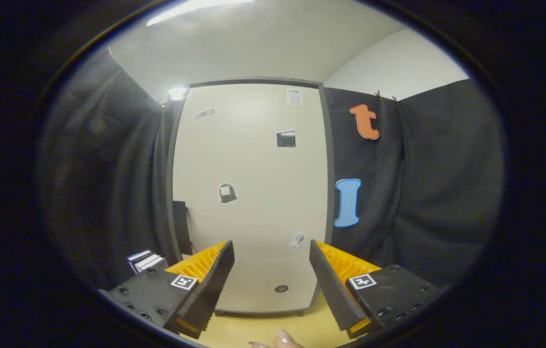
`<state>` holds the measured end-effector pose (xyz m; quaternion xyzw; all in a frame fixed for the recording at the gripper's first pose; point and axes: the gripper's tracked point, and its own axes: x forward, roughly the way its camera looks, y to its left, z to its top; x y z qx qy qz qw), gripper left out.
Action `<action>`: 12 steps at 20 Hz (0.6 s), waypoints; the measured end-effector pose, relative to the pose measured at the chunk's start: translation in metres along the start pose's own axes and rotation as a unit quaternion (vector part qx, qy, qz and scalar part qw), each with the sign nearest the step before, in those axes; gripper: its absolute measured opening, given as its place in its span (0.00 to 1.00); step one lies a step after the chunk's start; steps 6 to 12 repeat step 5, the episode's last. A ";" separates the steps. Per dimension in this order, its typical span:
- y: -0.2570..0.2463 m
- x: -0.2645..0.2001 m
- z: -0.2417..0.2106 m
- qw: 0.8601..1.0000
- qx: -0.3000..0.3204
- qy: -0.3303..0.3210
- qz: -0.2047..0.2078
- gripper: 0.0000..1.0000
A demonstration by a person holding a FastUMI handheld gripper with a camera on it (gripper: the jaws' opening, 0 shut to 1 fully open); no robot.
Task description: Open the shoe cabinet door, grab the shoes and put them into the shoe cabinet, then close the shoe cabinet door.
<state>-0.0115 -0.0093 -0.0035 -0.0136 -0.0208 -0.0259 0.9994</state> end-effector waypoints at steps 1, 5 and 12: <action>-0.011 -0.003 -0.001 1.000 0.007 -0.003 0.005 0.98; -0.064 -0.002 -0.005 0.999 -0.001 -0.005 0.033 0.98; -0.064 -0.002 -0.005 0.999 -0.001 -0.005 0.033 0.98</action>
